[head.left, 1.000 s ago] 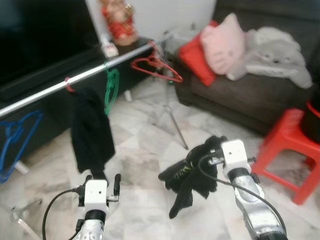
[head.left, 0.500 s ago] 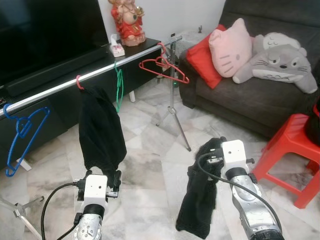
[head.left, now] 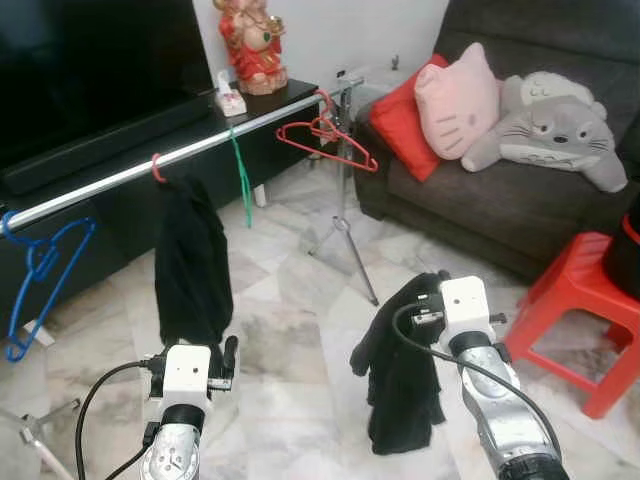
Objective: Hang hanger
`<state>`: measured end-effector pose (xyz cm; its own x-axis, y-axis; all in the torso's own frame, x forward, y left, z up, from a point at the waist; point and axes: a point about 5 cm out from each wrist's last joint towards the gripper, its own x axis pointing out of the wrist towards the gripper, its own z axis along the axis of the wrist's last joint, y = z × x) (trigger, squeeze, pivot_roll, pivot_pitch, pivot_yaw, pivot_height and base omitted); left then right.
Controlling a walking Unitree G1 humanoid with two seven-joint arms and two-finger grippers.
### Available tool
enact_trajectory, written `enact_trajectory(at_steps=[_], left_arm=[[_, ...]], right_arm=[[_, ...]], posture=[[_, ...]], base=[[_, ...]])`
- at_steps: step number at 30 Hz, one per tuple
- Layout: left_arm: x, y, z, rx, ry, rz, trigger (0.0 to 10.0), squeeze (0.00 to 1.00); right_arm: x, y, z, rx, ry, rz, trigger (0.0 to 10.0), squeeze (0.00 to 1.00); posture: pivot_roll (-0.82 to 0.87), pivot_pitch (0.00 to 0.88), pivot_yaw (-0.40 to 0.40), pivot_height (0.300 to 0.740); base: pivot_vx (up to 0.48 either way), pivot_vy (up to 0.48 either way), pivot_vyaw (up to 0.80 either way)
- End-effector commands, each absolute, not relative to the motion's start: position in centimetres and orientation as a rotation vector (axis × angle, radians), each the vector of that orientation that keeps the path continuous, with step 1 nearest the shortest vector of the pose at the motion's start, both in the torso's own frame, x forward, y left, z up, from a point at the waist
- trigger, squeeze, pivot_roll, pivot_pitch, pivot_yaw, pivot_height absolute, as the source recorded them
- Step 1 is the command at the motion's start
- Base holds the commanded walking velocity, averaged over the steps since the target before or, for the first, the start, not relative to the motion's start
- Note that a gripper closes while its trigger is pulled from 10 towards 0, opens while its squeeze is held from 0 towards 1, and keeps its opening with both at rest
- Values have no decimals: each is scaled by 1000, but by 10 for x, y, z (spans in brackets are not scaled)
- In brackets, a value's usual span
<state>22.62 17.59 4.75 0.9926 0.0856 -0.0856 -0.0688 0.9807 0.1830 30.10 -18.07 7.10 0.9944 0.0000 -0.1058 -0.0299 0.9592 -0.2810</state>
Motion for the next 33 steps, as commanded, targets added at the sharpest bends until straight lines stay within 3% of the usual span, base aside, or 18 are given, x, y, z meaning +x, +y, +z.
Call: enact_trajectory(at_steps=[1, 33], left_arm=[[229, 178, 53, 211, 84, 76, 10000, 0], [235, 179, 61, 207, 73, 86, 10000, 0]], right_arm=[[304, -178, 75, -280, 86, 15, 10000, 0], [307, -175, 71, -295, 106, 25, 10000, 0]], posture=[[-150, 0, 77, 740], [-144, 0, 79, 740]], base=[[259, 0, 0], [303, 0, 83]])
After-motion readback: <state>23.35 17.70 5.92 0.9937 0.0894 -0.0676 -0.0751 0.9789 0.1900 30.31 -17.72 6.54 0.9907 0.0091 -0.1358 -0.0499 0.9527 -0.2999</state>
